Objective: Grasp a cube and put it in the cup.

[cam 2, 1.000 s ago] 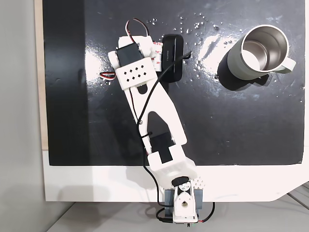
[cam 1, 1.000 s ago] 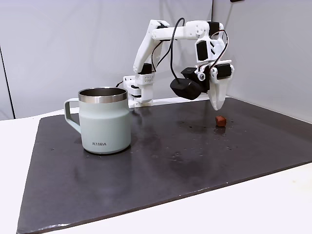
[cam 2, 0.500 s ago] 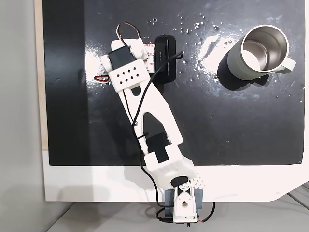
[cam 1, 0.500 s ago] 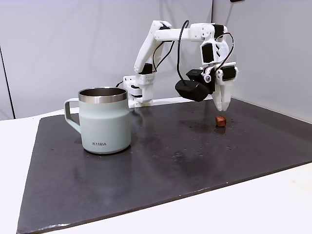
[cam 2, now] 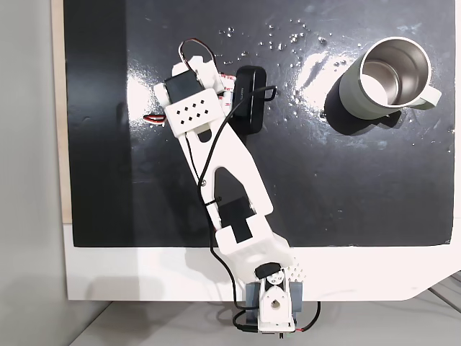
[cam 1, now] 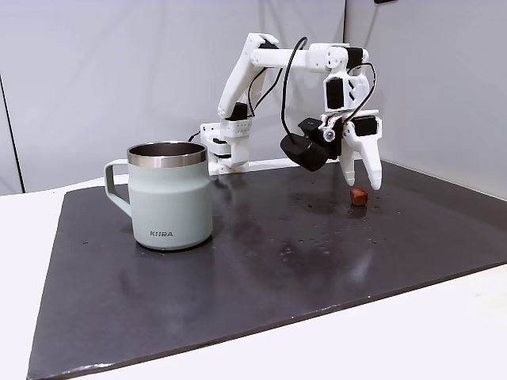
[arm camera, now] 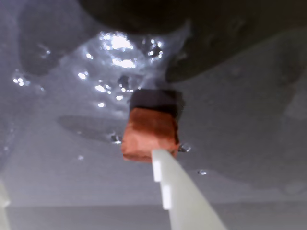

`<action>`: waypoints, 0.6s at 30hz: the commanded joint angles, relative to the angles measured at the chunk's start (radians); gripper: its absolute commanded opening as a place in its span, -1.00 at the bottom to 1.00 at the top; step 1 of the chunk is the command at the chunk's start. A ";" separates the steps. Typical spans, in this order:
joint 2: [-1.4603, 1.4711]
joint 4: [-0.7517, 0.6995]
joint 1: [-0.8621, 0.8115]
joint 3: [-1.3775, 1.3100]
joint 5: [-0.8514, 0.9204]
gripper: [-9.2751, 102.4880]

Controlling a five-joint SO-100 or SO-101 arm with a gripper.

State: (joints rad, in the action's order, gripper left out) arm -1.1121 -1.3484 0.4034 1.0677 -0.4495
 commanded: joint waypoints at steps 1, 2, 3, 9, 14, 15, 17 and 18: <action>-0.083 -0.008 0.041 0.000 -0.009 -0.23; -0.086 -0.008 0.051 0.005 -0.008 -0.23; -0.086 -0.008 0.058 0.009 -0.006 -0.23; -0.067 -0.003 0.061 0.017 -0.008 -0.23; -0.054 -0.006 0.037 0.017 -0.012 -0.23; -0.049 -0.006 0.032 0.017 -0.014 -0.23; -0.040 -0.006 0.025 0.017 -0.017 -0.23; -0.032 -0.006 0.021 0.014 -0.017 -0.23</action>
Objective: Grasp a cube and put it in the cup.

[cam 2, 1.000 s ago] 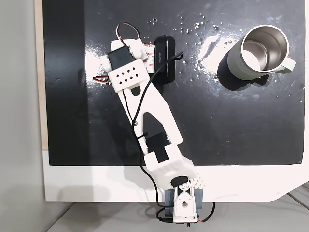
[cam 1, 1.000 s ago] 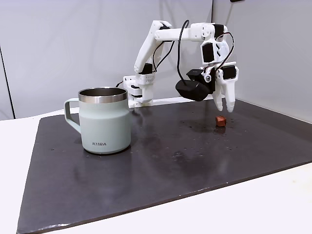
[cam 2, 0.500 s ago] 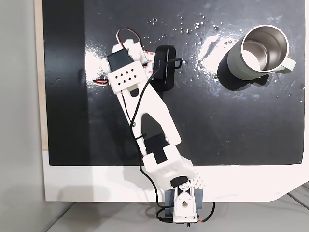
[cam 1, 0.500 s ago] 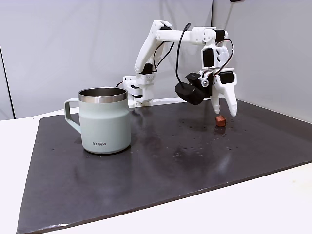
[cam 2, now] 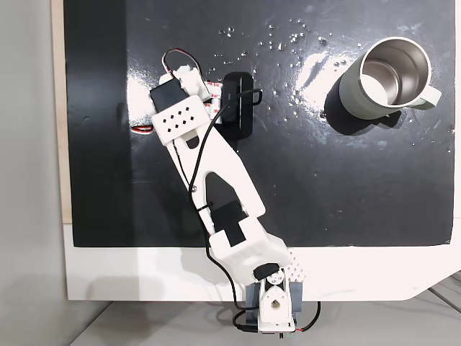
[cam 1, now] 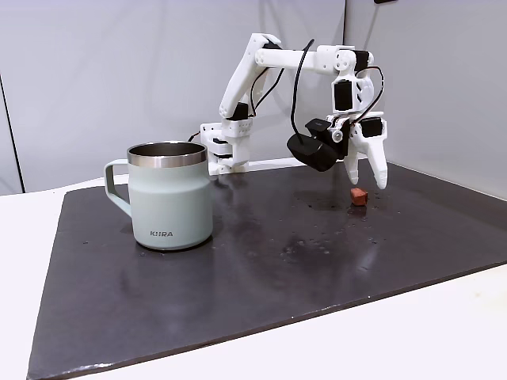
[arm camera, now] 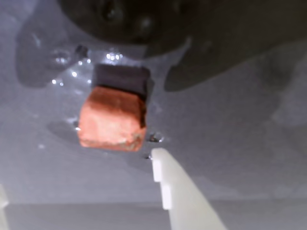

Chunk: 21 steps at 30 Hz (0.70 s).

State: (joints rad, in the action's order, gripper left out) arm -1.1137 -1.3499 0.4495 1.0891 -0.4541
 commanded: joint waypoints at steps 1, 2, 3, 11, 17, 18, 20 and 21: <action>-0.025 -0.005 -0.028 -0.011 -0.014 -0.23; -0.018 -0.005 -0.029 -0.012 -0.014 -0.23; -0.012 -0.005 -0.029 -0.014 -0.014 -0.23; 0.029 -0.005 -0.032 -0.031 -0.014 -0.24; 0.060 -0.005 -0.034 -0.051 -0.014 -0.24; 0.064 -0.005 -0.034 -0.054 -0.012 -0.24; 0.075 -0.005 -0.034 -0.060 -0.012 -0.25; 0.080 -0.006 -0.034 -0.060 -0.012 -0.25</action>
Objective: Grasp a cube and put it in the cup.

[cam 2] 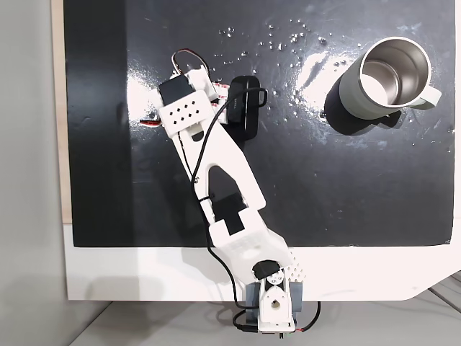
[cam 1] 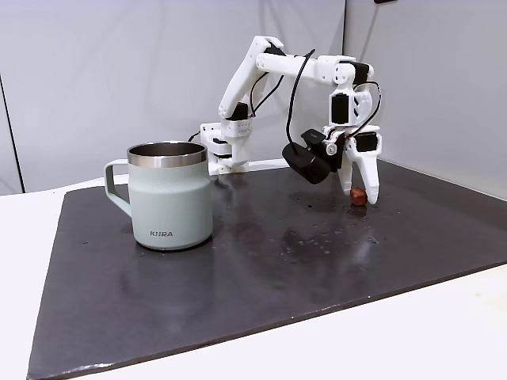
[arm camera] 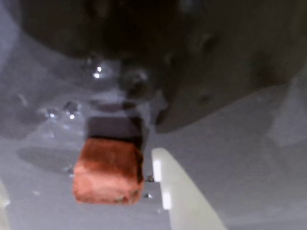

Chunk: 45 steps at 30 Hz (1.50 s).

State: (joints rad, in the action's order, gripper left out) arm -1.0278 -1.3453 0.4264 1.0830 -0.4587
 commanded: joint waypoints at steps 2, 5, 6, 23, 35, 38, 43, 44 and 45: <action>0.000 -0.011 -0.011 -0.060 -0.008 -0.25; 0.003 -0.011 -0.011 -0.067 -0.005 -0.27; 0.005 -0.011 -0.011 -0.071 -0.005 -0.28; 0.012 -0.014 -0.005 -0.084 0.021 -0.62; 0.011 -0.014 -0.003 -0.087 0.044 -0.80; -0.009 -0.015 -0.002 -0.087 0.044 -0.80; -0.109 -0.018 -0.002 -0.060 0.044 -0.81; -0.137 -0.018 -0.005 -0.052 0.044 -0.81; -0.163 -0.017 -0.009 -0.043 0.043 -0.81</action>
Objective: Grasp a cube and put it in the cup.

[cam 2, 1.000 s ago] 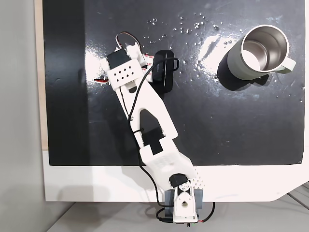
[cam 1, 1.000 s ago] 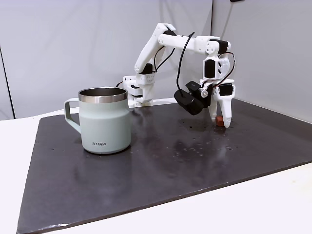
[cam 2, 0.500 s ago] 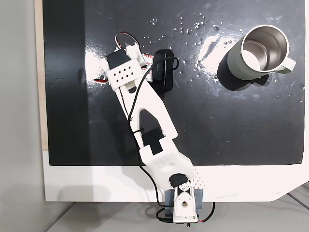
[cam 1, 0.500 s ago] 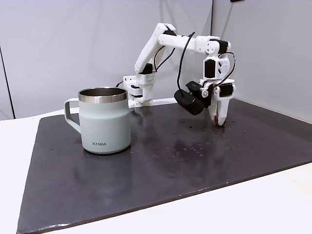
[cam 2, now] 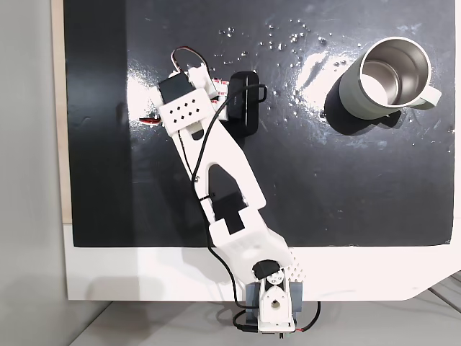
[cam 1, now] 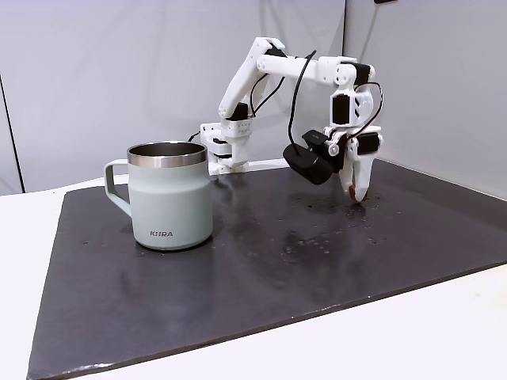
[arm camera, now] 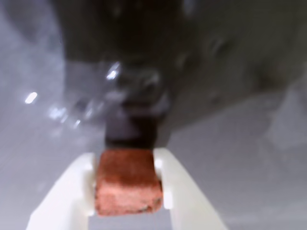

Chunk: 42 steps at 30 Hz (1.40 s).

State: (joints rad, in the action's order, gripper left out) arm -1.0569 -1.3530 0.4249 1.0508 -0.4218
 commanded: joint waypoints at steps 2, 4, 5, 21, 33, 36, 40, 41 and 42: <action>-0.190 -0.005 -0.018 0.003 0.003 -0.81; -0.244 -0.003 -0.031 0.011 0.002 -0.81; -0.268 -0.003 -0.038 0.012 0.002 -0.81; -0.551 -0.012 -0.147 0.087 0.021 -0.83; -0.566 -0.086 -0.407 -0.003 0.032 -0.83; -0.566 -0.124 -0.483 -0.049 0.043 -0.83; -0.560 -0.163 -0.594 -0.114 0.054 -0.83; -0.554 -0.175 -0.621 -0.132 0.057 -0.83; -0.546 -0.189 -0.647 -0.150 0.061 -0.83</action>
State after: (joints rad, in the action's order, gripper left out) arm -1.5539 -1.5140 -0.1549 0.9925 -0.3758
